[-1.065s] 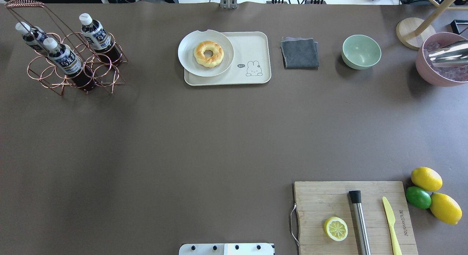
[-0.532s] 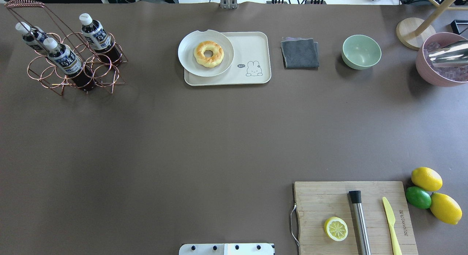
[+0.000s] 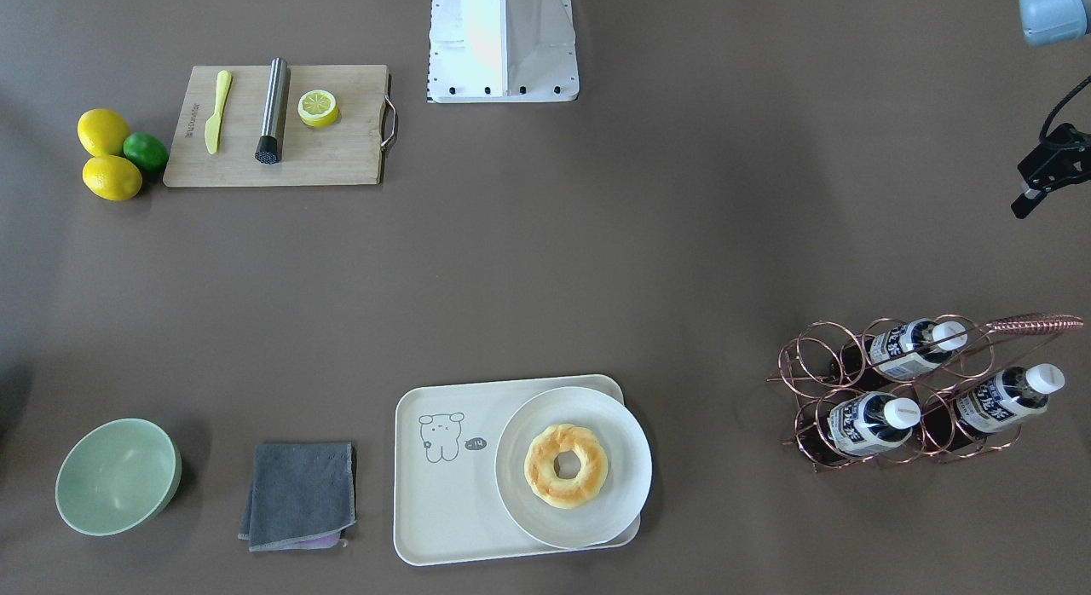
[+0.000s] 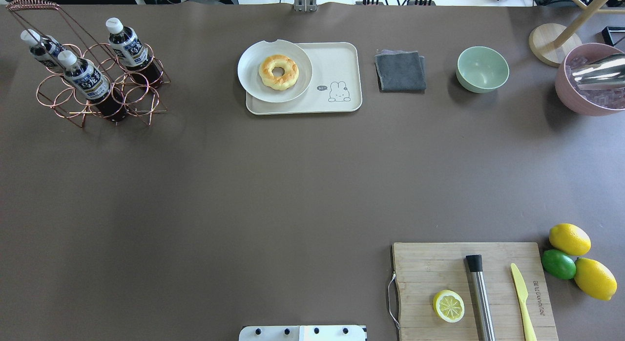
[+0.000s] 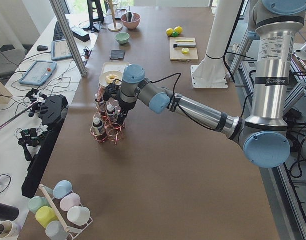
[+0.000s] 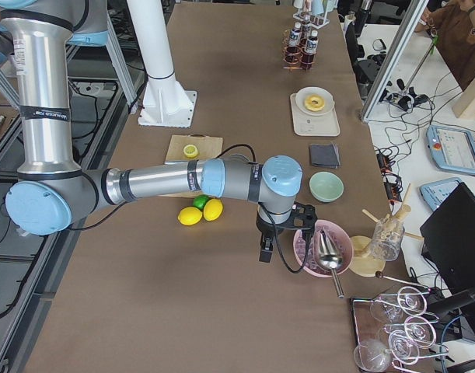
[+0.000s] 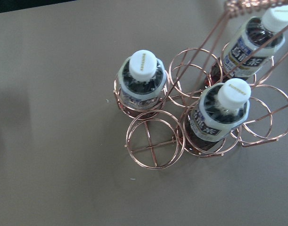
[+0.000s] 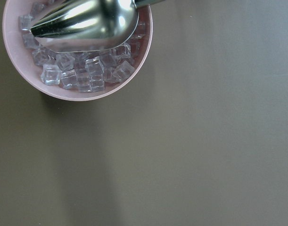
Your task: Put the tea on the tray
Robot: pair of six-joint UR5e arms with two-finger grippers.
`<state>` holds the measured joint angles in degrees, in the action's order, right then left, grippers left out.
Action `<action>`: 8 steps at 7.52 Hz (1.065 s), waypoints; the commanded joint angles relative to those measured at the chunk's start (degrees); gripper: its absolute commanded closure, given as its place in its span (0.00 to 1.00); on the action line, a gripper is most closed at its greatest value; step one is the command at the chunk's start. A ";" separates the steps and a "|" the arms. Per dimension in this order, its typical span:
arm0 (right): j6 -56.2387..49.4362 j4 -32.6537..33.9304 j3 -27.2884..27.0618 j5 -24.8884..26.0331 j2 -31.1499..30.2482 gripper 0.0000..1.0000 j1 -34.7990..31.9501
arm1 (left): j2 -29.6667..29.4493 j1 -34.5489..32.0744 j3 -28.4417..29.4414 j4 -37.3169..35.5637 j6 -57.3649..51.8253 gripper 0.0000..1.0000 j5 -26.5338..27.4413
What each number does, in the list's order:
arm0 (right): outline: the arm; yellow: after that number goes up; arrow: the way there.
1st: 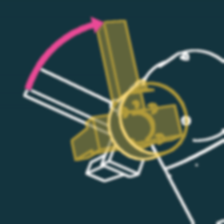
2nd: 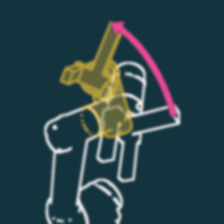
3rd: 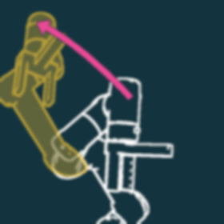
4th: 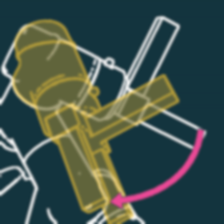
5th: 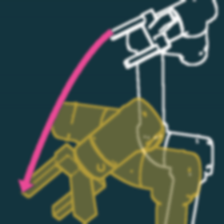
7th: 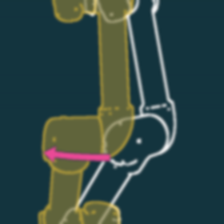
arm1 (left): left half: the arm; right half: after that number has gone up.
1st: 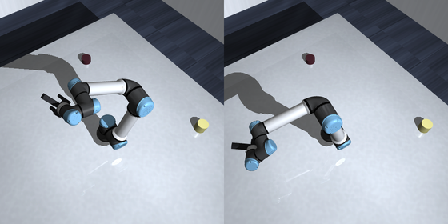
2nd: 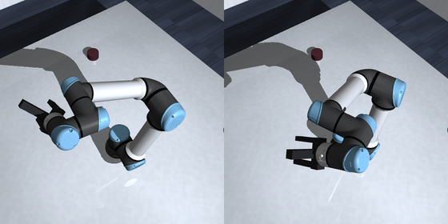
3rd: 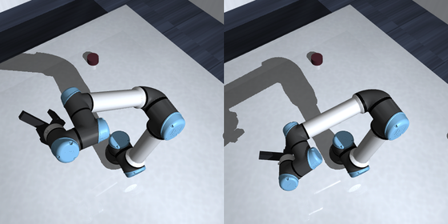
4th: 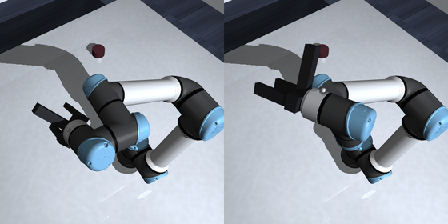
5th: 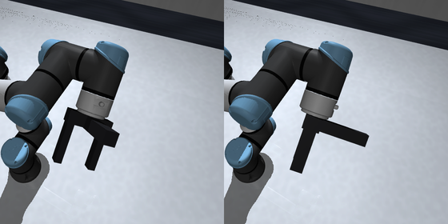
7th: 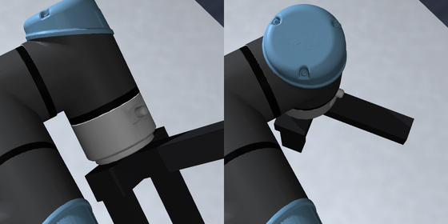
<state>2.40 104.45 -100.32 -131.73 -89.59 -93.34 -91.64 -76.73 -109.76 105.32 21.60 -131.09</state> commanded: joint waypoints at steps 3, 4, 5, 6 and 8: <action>0.41 0.05 0.12 -0.02 -0.06 0.00 0.00 | -3.00 5.42 -3.26 0.24 16.12 0.03 1.88; 0.42 0.05 0.04 -0.02 0.03 0.00 0.00 | -4.32 8.41 -3.53 0.33 17.67 0.03 5.90; 0.33 0.05 -0.05 -0.02 0.03 0.00 0.00 | -5.99 12.27 -2.93 0.41 18.12 0.03 10.72; 0.33 0.05 -0.05 -0.02 0.03 0.00 0.00 | -6.88 13.35 -1.53 0.50 17.95 0.03 15.12; 0.41 0.05 -0.05 -0.11 -0.06 0.00 0.00 | -8.55 13.62 1.11 0.68 17.60 0.03 16.92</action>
<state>2.73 104.47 -100.36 -131.79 -89.60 -93.34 -98.82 -63.88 -110.81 105.80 39.33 -116.84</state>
